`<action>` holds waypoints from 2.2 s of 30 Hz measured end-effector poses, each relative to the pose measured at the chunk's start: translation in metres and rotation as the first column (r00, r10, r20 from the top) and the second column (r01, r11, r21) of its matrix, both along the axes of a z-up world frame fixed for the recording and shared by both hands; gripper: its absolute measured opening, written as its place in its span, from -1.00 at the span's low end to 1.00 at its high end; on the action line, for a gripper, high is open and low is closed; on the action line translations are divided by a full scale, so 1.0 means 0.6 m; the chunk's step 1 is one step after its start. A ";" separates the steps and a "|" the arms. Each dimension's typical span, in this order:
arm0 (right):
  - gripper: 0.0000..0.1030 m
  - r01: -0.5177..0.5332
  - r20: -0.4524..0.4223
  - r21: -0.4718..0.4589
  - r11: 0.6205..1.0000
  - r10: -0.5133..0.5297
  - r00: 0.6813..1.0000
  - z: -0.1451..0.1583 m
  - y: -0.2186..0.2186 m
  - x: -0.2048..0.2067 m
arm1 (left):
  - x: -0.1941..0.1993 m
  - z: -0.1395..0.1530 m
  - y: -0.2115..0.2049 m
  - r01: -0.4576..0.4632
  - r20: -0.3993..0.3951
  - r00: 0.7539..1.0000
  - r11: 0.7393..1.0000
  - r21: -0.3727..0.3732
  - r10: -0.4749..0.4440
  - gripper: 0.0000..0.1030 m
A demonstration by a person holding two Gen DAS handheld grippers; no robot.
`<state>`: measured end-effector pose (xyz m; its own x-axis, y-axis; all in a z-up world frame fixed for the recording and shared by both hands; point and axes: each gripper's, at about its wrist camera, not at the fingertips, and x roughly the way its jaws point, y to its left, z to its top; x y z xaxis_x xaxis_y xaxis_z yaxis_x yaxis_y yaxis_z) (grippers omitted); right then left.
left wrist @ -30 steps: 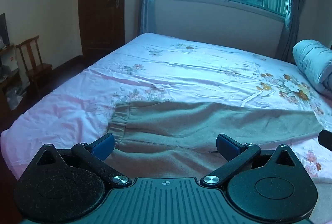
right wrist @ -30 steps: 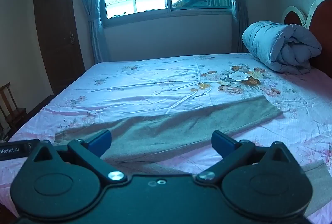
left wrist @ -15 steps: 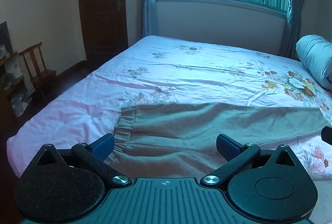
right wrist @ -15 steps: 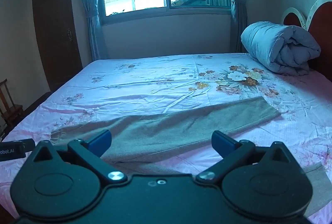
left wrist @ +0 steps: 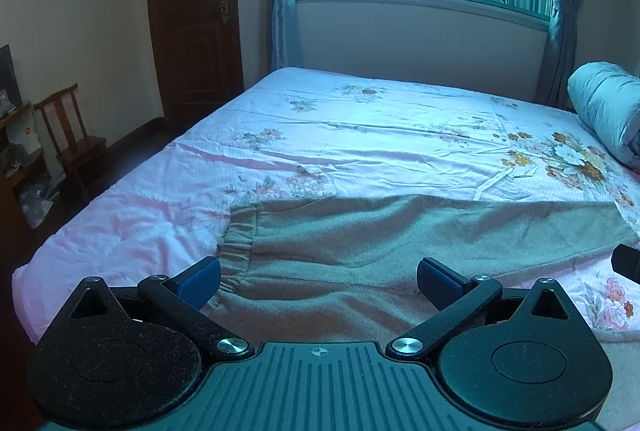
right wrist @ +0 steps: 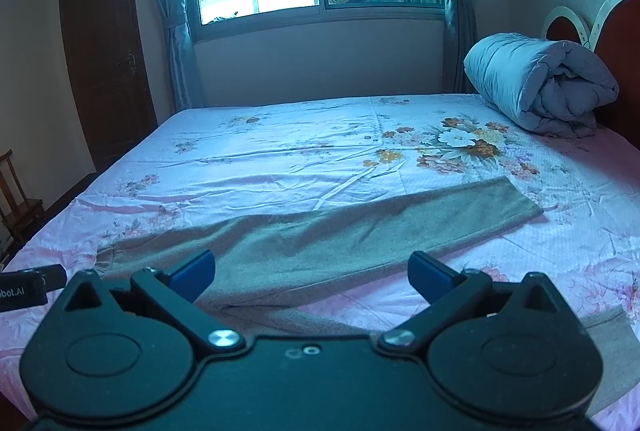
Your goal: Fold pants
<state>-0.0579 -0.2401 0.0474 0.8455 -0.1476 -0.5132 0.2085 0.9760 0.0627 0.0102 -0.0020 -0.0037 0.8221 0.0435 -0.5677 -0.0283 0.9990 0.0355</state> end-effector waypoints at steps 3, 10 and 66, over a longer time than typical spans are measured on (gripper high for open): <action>0.89 0.000 -0.003 0.006 1.000 0.000 1.000 -0.001 -0.003 0.000 | 0.001 0.000 -0.001 0.002 -0.002 1.000 1.000 0.004 -0.002 1.00; 0.89 -0.002 -0.007 0.011 1.000 0.003 1.000 -0.004 -0.003 0.000 | 0.002 0.002 -0.002 0.003 -0.003 1.000 1.000 0.006 -0.003 1.00; 0.89 0.012 -0.025 0.011 1.000 -0.012 1.000 -0.014 -0.011 -0.001 | 0.006 -0.006 -0.003 0.011 -0.016 1.000 1.000 0.018 -0.011 1.00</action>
